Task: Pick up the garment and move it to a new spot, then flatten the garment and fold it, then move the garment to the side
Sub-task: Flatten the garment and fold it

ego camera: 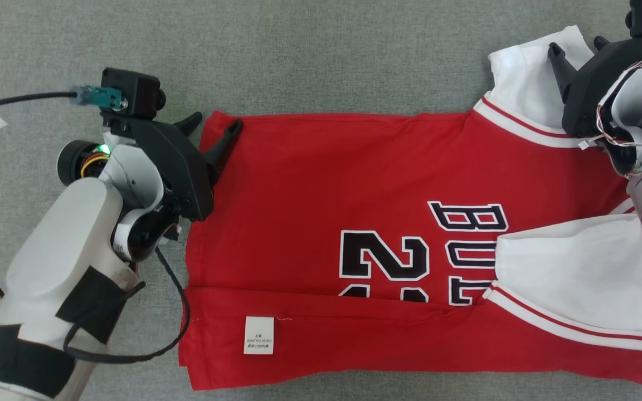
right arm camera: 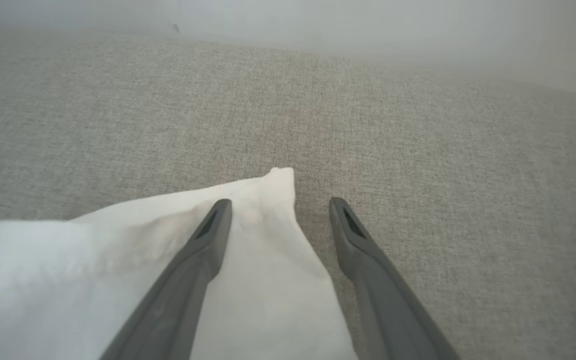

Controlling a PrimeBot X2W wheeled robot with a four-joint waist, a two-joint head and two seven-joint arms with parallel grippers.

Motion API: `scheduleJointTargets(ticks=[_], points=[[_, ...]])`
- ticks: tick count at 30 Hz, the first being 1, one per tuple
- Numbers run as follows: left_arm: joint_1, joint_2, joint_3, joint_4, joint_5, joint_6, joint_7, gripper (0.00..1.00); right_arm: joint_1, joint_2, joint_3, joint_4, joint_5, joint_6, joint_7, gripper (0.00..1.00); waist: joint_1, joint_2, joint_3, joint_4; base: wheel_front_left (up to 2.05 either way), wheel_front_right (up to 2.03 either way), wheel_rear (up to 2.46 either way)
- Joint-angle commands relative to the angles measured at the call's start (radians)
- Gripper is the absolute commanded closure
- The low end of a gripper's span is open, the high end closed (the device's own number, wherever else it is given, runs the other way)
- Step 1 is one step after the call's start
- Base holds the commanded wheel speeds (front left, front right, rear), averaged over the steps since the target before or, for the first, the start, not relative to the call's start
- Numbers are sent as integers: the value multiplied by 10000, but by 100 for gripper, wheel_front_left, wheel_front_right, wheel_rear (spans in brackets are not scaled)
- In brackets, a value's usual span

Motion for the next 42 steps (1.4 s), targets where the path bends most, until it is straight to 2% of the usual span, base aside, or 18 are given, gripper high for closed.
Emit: scheduleJointTargets(ticks=[1,2,3,4,5,6,7,16,25,32,38,42], points=[[154,-118,-184,219,-164,23,240,0,-124,30,31,47,-8,-29,78,0,0,-1,96,70,0,0,0],[149,-149,-288,275,-223,23,375,0,-196,84,67,244,85,-29,238,0,0,-1,128,81,0,0,0],[123,-175,-386,319,-298,23,511,0,-245,120,155,331,102,-29,350,49,0,-1,154,87,0,0,0],[125,-211,-432,391,-461,23,661,6,-328,139,216,411,132,-29,375,96,0,-1,172,87,0,0,0],[109,-258,-488,425,-605,21,809,58,-395,144,253,480,155,-29,389,100,0,-1,186,83,0,0,0],[17,-255,-479,428,-680,17,782,98,-471,148,287,553,198,-29,417,100,0,-1,195,69,0,0,0],[-110,-196,-438,449,-687,17,649,100,-563,153,300,595,243,-29,384,100,0,-1,193,44,0,0,0],[-456,14,-329,715,-618,22,-350,100,-546,28,786,306,572,-29,-1183,100,0,-1,-228,-246,0,0,0],[395,103,52,686,-352,178,-2735,100,736,-239,1264,-460,1562,-29,-3016,100,0,-1,-1407,-514,0,0,0],[1837,169,145,-16,-257,485,-4007,100,2431,-757,1629,-1817,2331,-29,-4169,100,0,-1,-2263,-747,0,0,0],[2906,266,160,-701,-176,869,-4605,100,4027,-1202,1530,-3175,2586,-29,-4400,100,0,-1,-2581,-884,0,0,0],[3819,303,278,-1278,-216,1220,-5147,100,5421,-1446,1067,-4384,2367,-29,-4432,100,0,-1,-2695,-1034,0,0,0]])
